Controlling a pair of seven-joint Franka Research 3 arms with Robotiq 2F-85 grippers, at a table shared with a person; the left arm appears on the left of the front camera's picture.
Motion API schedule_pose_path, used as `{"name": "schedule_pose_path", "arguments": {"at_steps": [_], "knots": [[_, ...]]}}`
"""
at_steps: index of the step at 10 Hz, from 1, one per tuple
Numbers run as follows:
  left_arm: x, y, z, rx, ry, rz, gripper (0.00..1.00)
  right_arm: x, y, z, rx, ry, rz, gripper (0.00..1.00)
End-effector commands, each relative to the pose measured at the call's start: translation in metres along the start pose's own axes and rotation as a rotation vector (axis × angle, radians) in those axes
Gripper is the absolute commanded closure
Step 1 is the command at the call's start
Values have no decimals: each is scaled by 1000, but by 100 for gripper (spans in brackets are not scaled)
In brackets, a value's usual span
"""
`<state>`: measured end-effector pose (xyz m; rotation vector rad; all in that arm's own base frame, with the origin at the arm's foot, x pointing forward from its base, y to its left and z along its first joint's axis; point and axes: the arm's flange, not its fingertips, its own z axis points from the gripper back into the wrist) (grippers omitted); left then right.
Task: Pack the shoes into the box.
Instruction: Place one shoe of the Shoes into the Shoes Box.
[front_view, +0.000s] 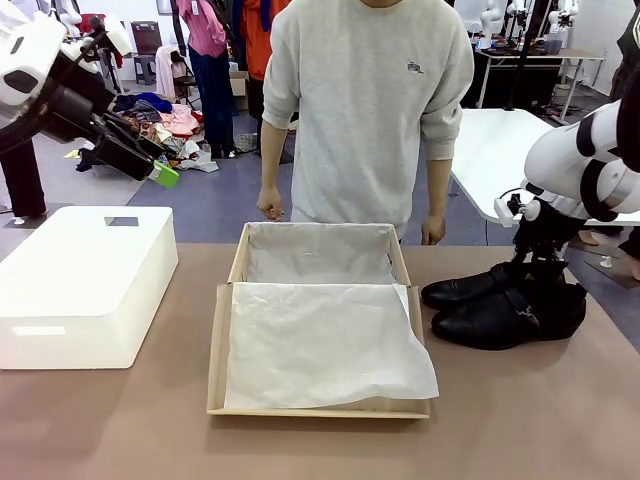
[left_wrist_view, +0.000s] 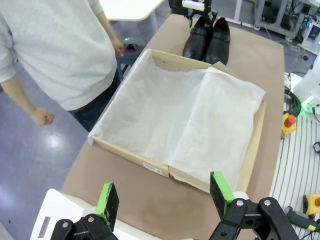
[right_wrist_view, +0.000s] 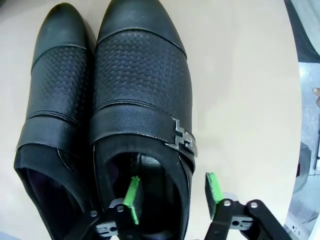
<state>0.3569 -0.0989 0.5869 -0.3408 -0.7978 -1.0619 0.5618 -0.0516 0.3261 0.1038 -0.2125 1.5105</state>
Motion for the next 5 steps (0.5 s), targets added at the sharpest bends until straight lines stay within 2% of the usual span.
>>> {"name": "schedule_pose_path", "arguments": {"at_steps": [1,2,5], "knots": [[-1,2,1,-12,-15,-14,4,0,-9,2,25,11,-10,84],[-1,2,1,-12,-15,-14,4,0,-10,3,28,10,-12,100],[-1,2,1,-12,-15,-14,4,0,-10,4,38,10,-16,100]]}}
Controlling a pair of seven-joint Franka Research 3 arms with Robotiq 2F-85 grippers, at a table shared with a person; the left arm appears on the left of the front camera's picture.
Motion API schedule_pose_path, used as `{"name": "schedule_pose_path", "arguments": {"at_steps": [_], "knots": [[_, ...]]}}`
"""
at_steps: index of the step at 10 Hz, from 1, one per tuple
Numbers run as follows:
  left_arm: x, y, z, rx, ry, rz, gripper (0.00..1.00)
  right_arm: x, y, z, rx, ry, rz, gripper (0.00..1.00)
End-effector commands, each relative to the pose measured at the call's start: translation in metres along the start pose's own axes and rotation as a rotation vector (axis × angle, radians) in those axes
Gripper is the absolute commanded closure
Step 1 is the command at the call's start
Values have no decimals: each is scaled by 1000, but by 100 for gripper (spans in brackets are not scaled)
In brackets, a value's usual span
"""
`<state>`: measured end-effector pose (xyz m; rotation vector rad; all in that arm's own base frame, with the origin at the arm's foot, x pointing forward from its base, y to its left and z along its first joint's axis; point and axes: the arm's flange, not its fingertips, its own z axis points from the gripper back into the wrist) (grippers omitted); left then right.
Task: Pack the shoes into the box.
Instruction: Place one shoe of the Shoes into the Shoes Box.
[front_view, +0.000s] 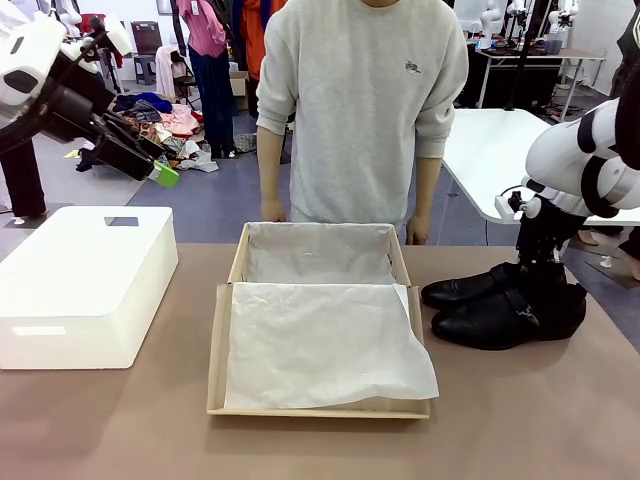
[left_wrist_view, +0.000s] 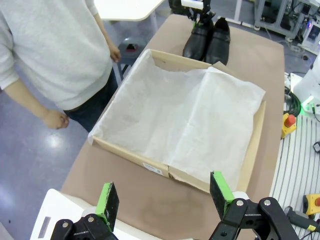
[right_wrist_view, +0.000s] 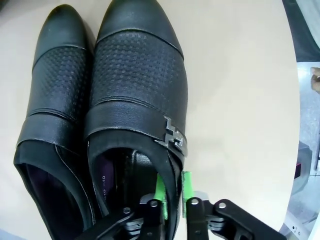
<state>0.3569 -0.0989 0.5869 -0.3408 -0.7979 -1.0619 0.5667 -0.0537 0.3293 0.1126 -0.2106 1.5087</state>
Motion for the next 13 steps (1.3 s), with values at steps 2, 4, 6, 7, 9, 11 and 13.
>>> {"name": "schedule_pose_path", "arguments": {"at_steps": [2,4,6,7,9,11,13], "knots": [[-1,2,1,-12,-15,-14,4,1,-6,2,33,13,-24,100],[-1,2,1,-12,-15,-14,4,0,-8,9,27,-13,-69,100],[-1,2,1,-12,-15,-14,4,2,-13,39,-18,-11,-163,100],[-1,2,1,-12,-15,-14,4,3,-17,61,-9,-10,-192,100],[-1,2,1,-12,-15,-14,4,10,-23,93,24,-7,-223,100],[-1,2,1,-12,-15,-14,4,27,-22,124,47,-14,-227,100],[-1,2,1,-12,-15,-14,4,53,-14,157,30,17,-210,100]]}}
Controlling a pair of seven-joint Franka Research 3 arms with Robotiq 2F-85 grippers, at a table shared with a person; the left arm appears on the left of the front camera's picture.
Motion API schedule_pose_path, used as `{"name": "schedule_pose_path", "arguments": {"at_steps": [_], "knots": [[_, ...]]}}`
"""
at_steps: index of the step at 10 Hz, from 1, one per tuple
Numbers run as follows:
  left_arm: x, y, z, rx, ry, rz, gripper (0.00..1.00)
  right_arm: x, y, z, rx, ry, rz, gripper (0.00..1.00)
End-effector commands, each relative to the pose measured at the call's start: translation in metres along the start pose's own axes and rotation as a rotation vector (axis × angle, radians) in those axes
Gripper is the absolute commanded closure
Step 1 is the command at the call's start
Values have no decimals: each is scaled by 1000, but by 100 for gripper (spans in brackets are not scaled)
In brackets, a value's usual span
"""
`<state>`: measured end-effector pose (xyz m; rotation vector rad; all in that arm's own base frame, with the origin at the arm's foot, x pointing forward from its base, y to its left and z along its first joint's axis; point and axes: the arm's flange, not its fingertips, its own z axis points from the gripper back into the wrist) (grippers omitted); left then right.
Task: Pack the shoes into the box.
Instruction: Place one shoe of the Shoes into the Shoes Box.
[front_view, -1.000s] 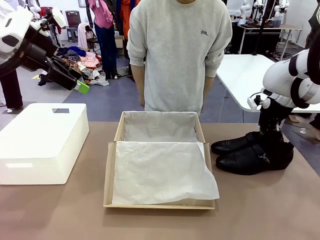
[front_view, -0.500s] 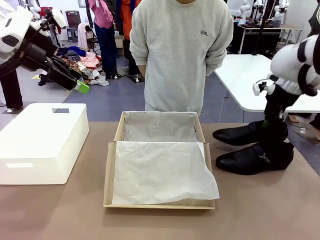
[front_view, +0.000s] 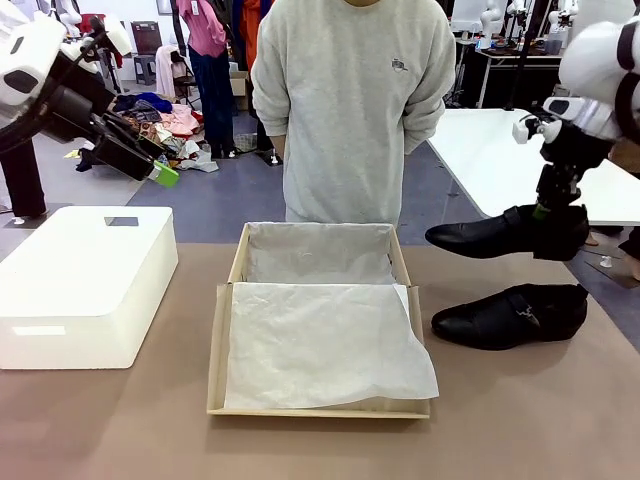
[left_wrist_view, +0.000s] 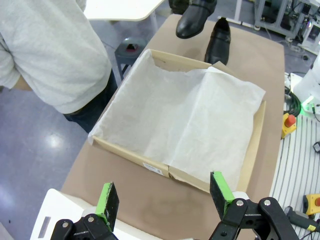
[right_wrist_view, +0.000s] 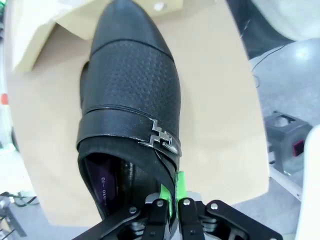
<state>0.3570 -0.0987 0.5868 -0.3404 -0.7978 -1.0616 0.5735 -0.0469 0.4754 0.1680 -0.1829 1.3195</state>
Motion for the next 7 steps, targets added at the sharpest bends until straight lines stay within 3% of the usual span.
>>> {"name": "schedule_pose_path", "arguments": {"at_steps": [1,4,7], "knots": [[-1,2,0,-12,-15,-14,4,31,11,30,-13,59,-34,100],[-1,2,0,-12,-15,-14,4,80,28,52,-20,101,-36,100],[-1,2,0,-12,-15,-14,4,100,35,58,-4,104,7,100]]}}
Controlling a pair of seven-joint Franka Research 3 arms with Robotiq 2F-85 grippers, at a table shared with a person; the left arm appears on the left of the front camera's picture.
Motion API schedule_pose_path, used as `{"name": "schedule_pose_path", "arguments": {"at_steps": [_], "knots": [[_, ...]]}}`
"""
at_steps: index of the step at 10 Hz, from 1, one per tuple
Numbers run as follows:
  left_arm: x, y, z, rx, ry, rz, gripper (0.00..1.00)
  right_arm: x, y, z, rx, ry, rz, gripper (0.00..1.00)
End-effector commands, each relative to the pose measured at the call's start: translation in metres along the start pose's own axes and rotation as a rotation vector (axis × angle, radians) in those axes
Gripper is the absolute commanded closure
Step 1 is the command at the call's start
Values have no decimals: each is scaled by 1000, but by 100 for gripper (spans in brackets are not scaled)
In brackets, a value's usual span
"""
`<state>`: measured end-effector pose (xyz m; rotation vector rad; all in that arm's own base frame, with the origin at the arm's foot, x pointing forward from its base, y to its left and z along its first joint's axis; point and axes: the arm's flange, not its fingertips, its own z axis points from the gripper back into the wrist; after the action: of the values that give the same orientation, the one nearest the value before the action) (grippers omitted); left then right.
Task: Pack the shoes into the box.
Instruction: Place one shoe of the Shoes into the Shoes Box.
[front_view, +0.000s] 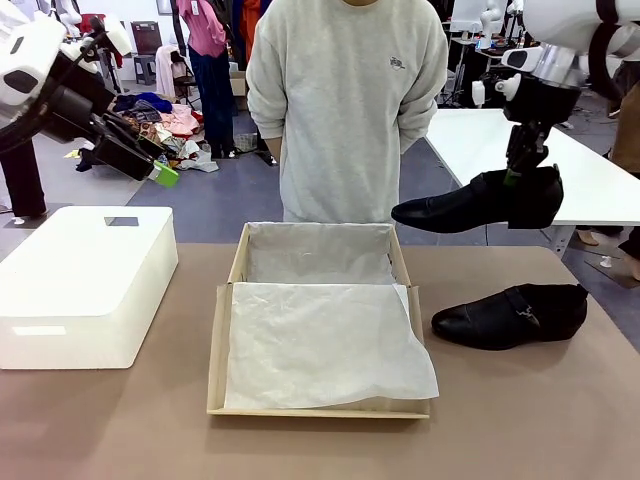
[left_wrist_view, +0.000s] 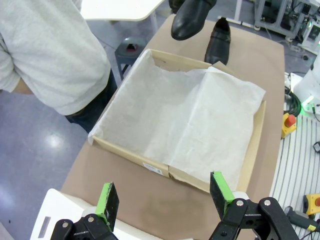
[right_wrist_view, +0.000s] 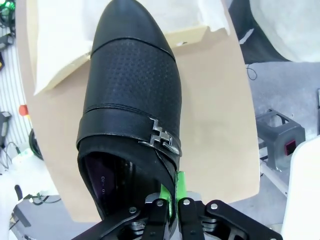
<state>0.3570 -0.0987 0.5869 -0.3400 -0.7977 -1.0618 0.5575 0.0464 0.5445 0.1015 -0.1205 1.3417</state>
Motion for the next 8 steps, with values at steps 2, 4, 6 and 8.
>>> {"name": "schedule_pose_path", "arguments": {"at_steps": [2,4,6,8], "knots": [[-1,2,0,-12,-16,-14,4,0,0,0,0,0,0,100],[-1,2,0,-12,-16,-14,4,0,0,0,0,0,0,100],[-1,2,0,-12,-16,-14,4,0,0,0,0,0,0,100],[-1,2,0,-12,-16,-14,4,11,2,4,9,-33,-57,100]]}}
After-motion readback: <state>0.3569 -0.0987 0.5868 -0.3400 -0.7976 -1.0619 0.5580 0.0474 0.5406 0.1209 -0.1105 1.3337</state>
